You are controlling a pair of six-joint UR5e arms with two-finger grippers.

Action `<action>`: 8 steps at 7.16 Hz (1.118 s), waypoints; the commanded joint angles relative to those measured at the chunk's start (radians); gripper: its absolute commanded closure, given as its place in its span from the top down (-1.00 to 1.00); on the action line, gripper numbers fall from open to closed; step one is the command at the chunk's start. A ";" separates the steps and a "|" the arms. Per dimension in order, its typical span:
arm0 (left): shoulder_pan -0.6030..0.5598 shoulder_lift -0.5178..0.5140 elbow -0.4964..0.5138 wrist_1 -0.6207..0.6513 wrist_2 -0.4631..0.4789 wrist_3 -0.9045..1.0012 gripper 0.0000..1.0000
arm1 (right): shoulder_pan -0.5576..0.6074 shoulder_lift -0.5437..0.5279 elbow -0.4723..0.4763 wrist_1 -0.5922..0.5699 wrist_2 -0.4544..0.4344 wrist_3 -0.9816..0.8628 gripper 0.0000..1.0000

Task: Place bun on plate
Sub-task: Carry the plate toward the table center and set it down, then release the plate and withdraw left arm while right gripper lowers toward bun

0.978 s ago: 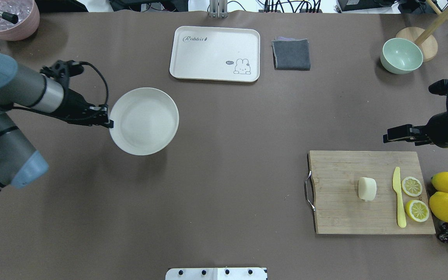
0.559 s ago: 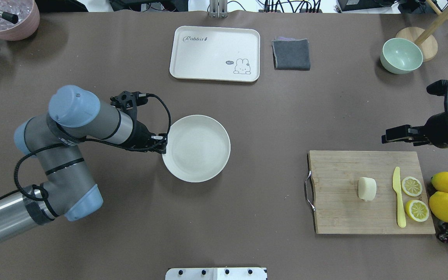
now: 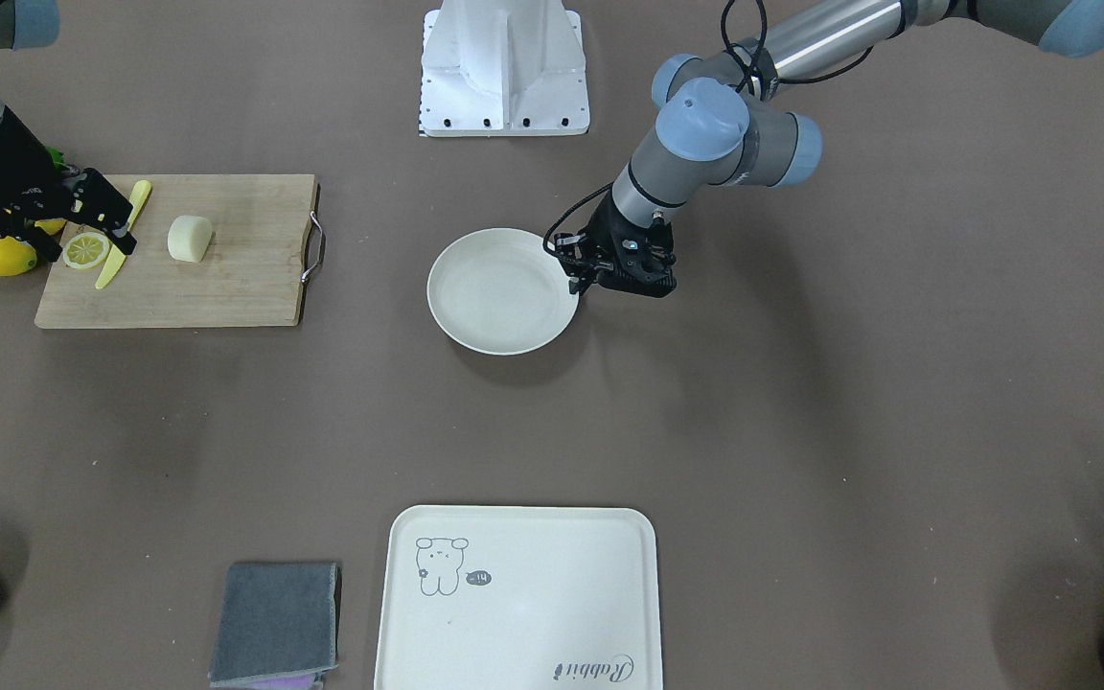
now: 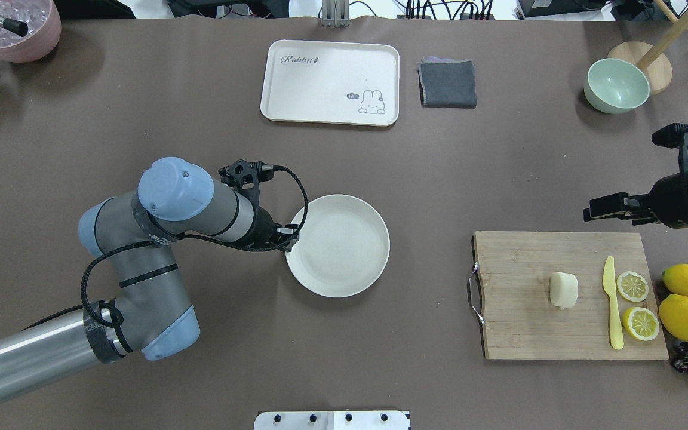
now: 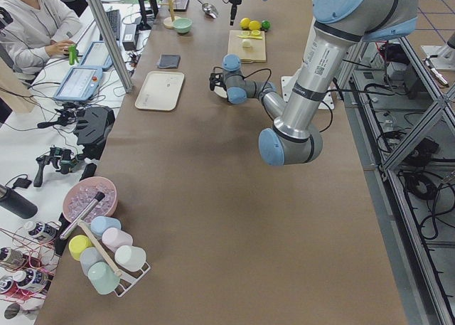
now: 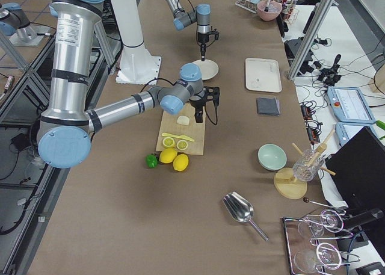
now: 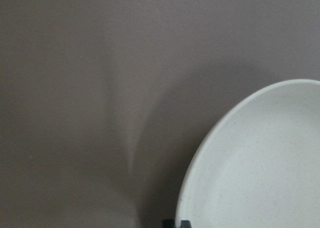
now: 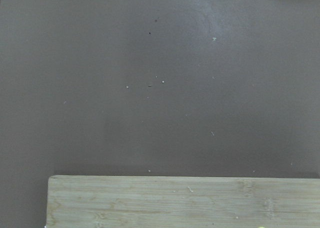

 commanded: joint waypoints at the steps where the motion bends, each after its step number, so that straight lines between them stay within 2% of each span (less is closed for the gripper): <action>1: -0.055 0.002 -0.009 0.002 -0.026 0.006 0.96 | -0.024 -0.001 -0.005 -0.002 -0.009 0.028 1.00; 2: -0.133 0.004 -0.030 0.041 -0.116 0.006 0.96 | -0.075 0.000 -0.004 -0.002 -0.050 0.089 1.00; 3: -0.237 0.007 -0.074 0.136 -0.204 0.040 0.96 | -0.136 -0.001 -0.005 -0.002 -0.116 0.125 1.00; 5: -0.418 0.076 -0.156 0.361 -0.293 0.403 0.96 | -0.216 -0.010 -0.004 0.000 -0.183 0.183 1.00; 7: -0.614 0.125 -0.173 0.591 -0.317 0.836 0.96 | -0.285 -0.027 -0.005 0.008 -0.237 0.219 1.00; 8: -0.682 0.146 -0.164 0.633 -0.315 0.967 0.96 | -0.326 -0.029 -0.007 0.008 -0.268 0.252 0.99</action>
